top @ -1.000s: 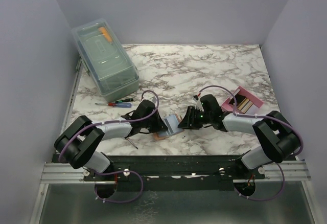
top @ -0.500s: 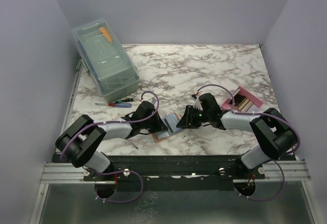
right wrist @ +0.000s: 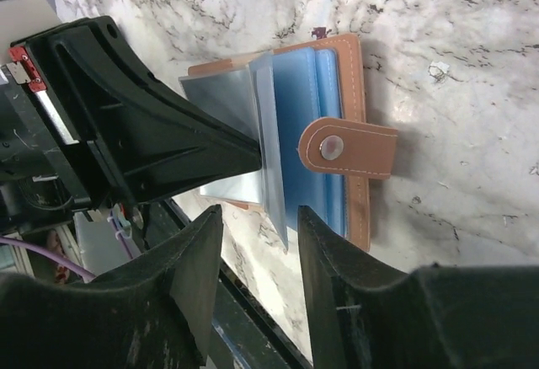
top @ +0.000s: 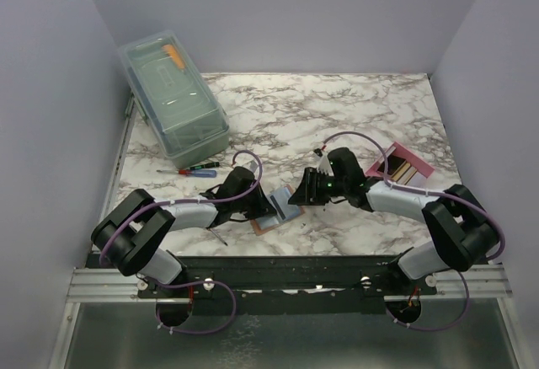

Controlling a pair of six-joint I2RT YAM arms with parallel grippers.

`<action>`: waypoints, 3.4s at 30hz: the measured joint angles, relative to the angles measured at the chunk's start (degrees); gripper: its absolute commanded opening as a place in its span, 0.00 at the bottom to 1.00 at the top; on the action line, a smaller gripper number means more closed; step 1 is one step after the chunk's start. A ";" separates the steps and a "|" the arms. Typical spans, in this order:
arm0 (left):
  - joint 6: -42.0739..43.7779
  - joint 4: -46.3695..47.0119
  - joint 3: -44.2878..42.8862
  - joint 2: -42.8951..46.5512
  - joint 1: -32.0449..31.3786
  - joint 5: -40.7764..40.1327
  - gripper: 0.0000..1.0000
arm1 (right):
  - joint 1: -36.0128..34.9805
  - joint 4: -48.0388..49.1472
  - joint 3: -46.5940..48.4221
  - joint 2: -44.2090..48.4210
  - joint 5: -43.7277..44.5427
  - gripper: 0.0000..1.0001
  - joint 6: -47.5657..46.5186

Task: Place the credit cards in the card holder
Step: Insert the credit card into the card holder, then pick up the credit card from the storage box.

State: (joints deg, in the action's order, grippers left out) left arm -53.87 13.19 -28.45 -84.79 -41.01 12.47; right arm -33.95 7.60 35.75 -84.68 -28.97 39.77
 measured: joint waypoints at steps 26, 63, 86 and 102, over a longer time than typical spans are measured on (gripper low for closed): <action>0.15 -3.13 0.15 3.41 0.02 -0.61 0.22 | -4.02 5.22 1.03 -4.94 -3.74 0.40 2.82; 6.43 -36.48 -12.07 38.51 0.02 -10.88 0.69 | 17.90 -35.04 16.68 22.16 25.64 0.83 -5.77; 8.52 -33.38 -12.02 37.33 0.02 1.16 0.69 | 47.71 -18.86 7.58 10.10 12.44 0.63 -4.15; 8.48 -33.16 -12.02 36.33 0.02 1.70 0.70 | 53.42 -0.20 2.19 1.29 -2.12 0.76 1.18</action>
State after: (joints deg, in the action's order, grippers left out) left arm -45.39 -19.97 -40.47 -48.47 -40.99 14.17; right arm 19.46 7.40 37.93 -83.40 -31.09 40.95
